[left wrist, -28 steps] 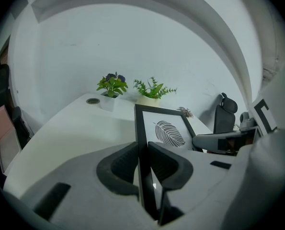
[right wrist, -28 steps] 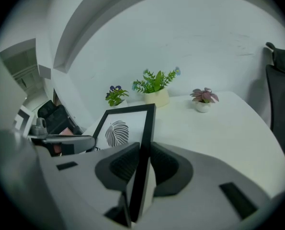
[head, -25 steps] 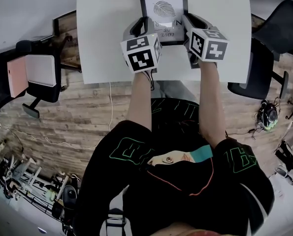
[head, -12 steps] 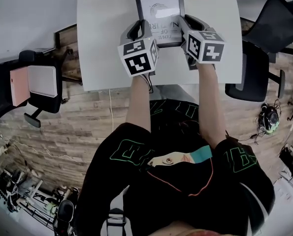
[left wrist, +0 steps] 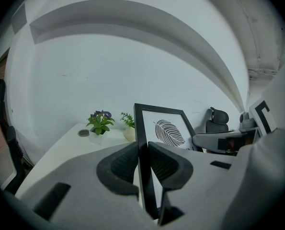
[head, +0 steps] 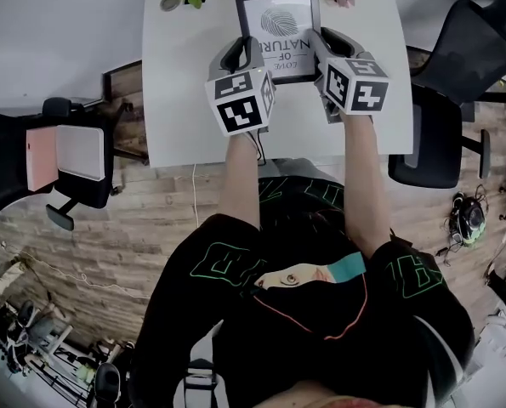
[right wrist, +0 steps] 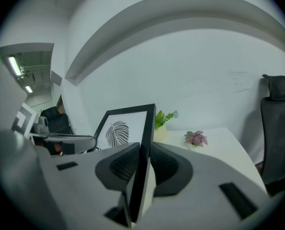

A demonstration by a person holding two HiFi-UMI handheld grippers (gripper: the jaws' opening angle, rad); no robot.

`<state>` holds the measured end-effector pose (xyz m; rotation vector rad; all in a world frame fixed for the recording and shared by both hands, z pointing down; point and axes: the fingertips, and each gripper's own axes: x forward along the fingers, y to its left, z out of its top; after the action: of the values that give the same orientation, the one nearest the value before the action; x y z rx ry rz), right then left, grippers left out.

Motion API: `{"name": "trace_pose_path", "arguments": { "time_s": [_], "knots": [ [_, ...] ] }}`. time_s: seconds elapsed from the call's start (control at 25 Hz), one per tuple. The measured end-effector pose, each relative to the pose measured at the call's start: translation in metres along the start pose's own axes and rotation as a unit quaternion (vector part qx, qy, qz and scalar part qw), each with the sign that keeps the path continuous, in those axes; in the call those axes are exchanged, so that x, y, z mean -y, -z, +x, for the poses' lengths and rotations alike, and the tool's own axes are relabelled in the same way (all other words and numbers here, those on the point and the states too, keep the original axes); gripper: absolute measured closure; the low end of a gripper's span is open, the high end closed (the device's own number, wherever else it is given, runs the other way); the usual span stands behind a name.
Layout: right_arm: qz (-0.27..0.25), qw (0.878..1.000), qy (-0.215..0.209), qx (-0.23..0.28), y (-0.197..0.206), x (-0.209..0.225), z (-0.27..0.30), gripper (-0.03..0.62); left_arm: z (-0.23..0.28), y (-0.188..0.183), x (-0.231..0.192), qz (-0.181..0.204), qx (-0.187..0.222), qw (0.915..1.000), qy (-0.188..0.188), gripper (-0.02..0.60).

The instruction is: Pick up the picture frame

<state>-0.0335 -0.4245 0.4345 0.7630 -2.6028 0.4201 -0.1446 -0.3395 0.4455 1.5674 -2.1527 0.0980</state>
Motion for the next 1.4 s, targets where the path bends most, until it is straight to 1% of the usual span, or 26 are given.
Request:
{"name": "trace_pose_path", "arguments": {
  "time_s": [0.32,0.6,0.92,1.12,1.4],
  "knots": [
    [-0.017,0.999,0.002,0.047,-0.039,0.001,-0.014,0.519,-0.006,-0.039,0.012,0.021,0.040,0.9990,0.006,0.509],
    [-0.026,0.996,0.003,0.087,-0.072,0.004,-0.025,0.519,-0.011,-0.074,0.023,0.040,0.076,0.9963,0.011,0.509],
    [-0.035,0.991,0.004,0.127,-0.104,0.006,-0.041,0.519,-0.020,-0.106,0.036,0.061,0.111,0.9918,0.019,0.508],
    [-0.041,0.987,0.004,0.155,-0.123,0.007,-0.052,0.519,-0.026,-0.127,0.046,0.077,0.136,0.9874,0.025,0.508],
    [-0.052,0.982,-0.001,0.181,-0.142,0.007,-0.063,0.519,-0.033,-0.146,0.053,0.084,0.160,0.9832,0.027,0.506]
  ]
}}
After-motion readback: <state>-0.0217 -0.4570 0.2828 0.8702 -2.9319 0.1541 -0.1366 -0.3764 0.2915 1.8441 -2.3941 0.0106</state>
